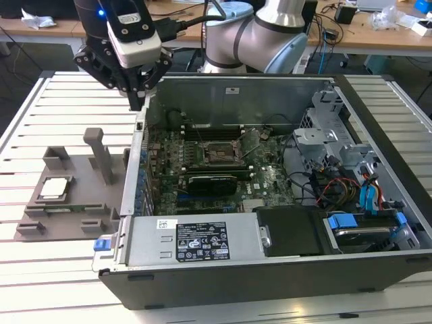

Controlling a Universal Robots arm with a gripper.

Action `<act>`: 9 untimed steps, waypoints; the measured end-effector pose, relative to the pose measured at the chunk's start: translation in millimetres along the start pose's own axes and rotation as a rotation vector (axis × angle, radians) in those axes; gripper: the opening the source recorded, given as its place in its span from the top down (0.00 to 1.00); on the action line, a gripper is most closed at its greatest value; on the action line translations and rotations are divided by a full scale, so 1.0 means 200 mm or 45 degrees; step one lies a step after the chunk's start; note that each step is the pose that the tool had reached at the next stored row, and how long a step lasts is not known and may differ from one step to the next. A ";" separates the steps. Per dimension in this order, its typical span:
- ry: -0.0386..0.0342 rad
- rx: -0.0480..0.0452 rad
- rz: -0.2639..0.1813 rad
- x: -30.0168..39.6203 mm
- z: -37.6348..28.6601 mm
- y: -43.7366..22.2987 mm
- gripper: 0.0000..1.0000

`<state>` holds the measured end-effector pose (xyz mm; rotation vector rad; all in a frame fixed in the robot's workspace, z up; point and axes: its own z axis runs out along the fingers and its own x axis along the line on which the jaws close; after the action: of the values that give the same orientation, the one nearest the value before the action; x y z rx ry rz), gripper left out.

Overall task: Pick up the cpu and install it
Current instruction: 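Reach for the cpu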

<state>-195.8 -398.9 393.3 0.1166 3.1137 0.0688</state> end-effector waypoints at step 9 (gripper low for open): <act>-0.0001 0.000 0.000 0.086 -0.002 -0.006 0.89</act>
<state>-213.2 -398.8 393.2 0.1166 3.1136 0.0689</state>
